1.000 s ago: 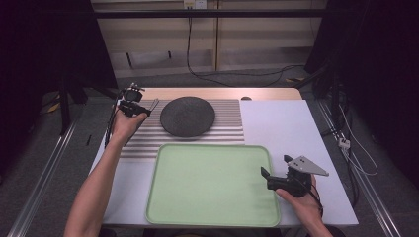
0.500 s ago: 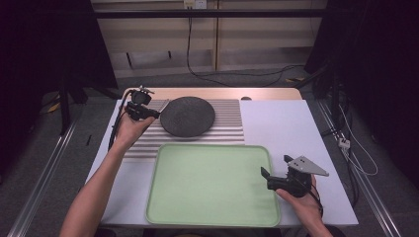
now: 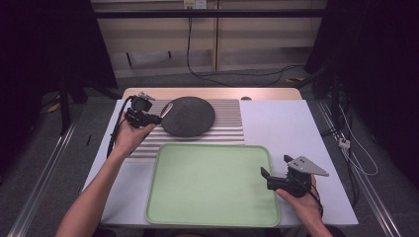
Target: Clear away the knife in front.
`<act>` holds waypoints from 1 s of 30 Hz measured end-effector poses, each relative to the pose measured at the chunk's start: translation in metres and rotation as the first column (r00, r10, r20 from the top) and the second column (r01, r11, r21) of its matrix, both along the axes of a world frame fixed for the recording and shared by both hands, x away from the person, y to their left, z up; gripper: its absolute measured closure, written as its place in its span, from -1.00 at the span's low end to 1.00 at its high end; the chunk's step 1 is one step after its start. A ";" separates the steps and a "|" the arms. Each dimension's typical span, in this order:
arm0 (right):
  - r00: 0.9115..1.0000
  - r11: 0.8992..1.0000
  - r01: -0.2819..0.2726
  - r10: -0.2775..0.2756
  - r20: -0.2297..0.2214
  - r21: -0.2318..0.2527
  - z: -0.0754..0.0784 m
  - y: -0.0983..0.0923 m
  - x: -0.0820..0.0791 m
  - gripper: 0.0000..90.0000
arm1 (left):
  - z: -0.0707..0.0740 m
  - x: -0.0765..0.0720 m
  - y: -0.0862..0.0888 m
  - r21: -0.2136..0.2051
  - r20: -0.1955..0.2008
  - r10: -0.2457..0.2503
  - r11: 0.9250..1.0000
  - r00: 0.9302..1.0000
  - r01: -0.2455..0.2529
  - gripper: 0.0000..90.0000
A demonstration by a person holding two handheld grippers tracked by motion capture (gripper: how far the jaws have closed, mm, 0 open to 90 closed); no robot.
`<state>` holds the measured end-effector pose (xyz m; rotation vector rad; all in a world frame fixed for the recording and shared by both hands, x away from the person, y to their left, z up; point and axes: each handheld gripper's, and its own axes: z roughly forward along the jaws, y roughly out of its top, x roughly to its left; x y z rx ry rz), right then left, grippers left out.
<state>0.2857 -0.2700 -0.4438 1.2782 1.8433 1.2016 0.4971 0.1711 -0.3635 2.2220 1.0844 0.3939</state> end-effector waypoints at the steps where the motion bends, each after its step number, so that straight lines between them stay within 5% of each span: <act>1: 1.000 1.000 0.000 0.000 0.000 0.000 0.000 0.000 0.000 -0.85 | 0.000 -0.001 0.000 0.002 -0.002 -0.006 1.000 1.000 0.006 0.77; 30: 1.000 1.000 0.001 -0.001 -0.001 -0.003 0.000 0.000 0.001 -0.85 | -0.005 -0.050 -0.022 0.019 -0.008 -0.069 0.997 0.998 0.069 0.77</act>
